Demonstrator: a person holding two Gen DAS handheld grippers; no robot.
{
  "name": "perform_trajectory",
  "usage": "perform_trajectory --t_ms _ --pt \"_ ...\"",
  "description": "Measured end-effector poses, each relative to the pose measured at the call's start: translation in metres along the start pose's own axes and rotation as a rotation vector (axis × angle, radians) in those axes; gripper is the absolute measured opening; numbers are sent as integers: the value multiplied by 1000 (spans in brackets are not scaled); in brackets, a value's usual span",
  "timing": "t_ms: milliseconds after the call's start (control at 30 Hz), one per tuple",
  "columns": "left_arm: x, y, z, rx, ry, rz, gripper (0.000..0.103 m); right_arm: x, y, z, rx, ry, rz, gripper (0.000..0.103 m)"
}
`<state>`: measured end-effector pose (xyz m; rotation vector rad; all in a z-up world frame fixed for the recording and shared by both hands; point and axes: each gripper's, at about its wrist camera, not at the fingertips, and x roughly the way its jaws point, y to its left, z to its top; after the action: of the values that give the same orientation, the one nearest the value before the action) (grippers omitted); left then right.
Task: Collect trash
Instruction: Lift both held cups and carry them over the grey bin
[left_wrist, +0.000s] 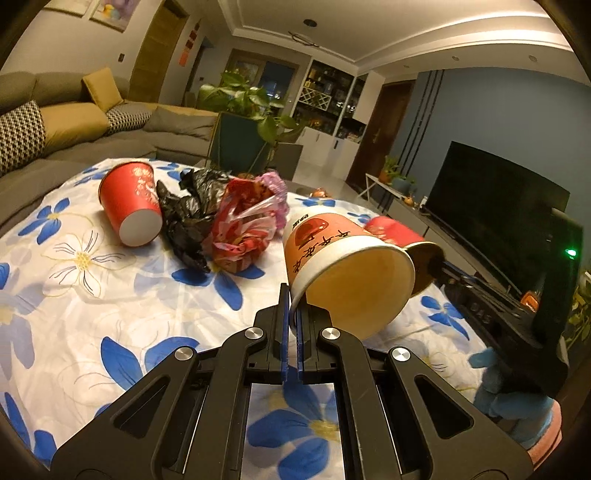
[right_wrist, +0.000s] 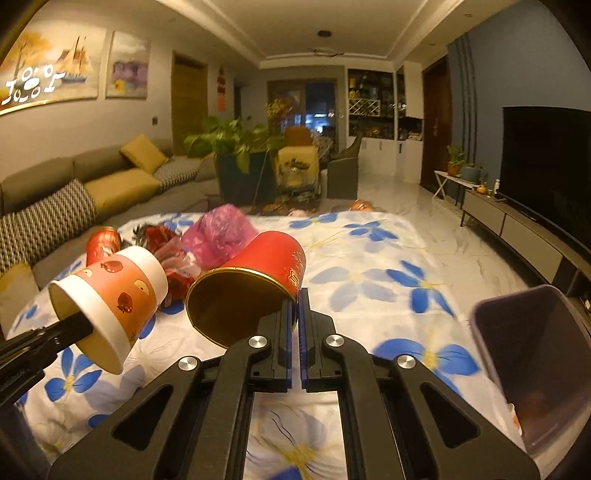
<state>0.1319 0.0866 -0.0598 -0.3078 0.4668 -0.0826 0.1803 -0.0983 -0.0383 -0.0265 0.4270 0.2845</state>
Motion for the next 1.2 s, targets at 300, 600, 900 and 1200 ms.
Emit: perform_trajectory --t_ms 300,600,900,1200 --pt "-5 -35 5 49 -16 -17 2 -52 -36 -1 66 -76 -38 4" --pt "10 -82 12 122 -9 -49 2 -88 -75 -1 112 -138 -108 4" --pt "27 -134 18 203 -15 -89 2 -113 -118 -2 173 -194 -186 4" --pt "44 -194 15 283 -12 -170 2 -134 -164 -6 246 -236 -290 4"
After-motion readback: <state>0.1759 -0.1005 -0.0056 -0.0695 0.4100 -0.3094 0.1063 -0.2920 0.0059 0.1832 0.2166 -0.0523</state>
